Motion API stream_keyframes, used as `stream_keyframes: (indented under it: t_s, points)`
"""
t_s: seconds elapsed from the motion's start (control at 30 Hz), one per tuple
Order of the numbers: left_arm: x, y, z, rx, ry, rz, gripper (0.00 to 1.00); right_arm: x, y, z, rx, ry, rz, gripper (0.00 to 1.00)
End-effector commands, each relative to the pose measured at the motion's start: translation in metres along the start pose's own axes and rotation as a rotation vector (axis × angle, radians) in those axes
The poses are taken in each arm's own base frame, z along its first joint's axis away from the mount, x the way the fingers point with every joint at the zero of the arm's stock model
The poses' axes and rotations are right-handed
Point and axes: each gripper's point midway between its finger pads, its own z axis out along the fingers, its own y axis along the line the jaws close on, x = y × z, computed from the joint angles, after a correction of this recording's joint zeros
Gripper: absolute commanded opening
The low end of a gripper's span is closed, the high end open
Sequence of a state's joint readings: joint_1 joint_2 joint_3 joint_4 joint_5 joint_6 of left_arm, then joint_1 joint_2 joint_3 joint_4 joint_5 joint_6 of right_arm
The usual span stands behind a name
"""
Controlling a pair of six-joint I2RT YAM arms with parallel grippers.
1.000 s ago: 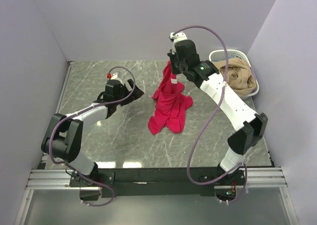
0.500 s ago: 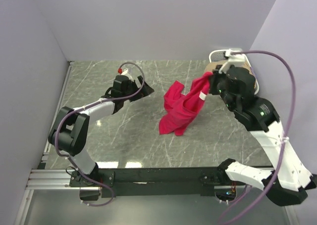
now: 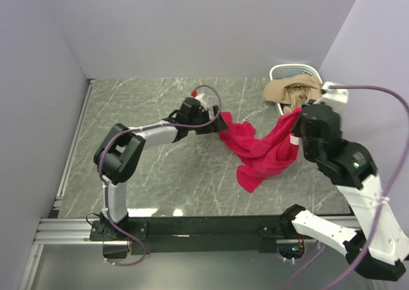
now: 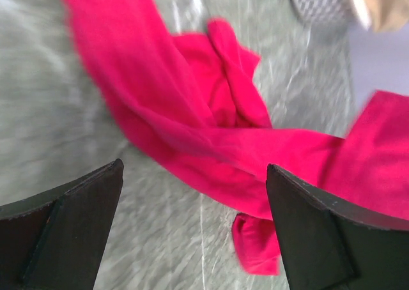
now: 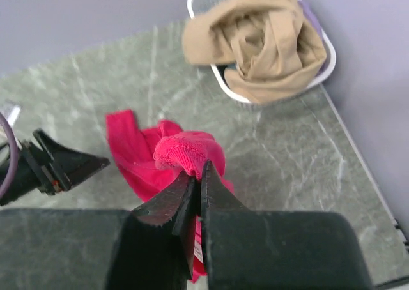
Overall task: Fold and stack the t-shirts
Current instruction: Flatten the tshirt out
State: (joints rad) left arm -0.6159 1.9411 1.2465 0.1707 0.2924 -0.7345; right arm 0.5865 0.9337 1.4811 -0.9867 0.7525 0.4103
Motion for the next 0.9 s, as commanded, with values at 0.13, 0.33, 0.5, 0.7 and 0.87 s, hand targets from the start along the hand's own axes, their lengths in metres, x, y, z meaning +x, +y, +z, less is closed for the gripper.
stream_keyframes:
  t_s: [0.13, 0.33, 0.5, 0.7, 0.87]
  points:
    - [0.025, -0.009, 0.044, -0.05, 0.07, 0.082, 1.0, 0.069, 0.017, 0.042, 0.067, 0.146, -0.094, 0.05]
    - [0.01, 0.013, 0.057, -0.18, 0.01, 0.107, 0.99, 0.057, 0.016, 0.038, 0.05, 0.107, -0.066, 0.05]
    - [0.003, 0.023, 0.061, -0.237, -0.015, 0.121, 0.99, 0.051, 0.012, 0.035, 0.051, 0.088, -0.054, 0.05]
    - [0.002, 0.024, 0.083, -0.24, 0.013, 0.125, 0.99, 0.049, 0.014, 0.033, 0.026, 0.081, -0.044, 0.04]
    - [-0.001, 0.023, 0.087, -0.239, 0.008, 0.126, 0.77, 0.048, 0.014, 0.032, 0.013, 0.073, -0.036, 0.04]
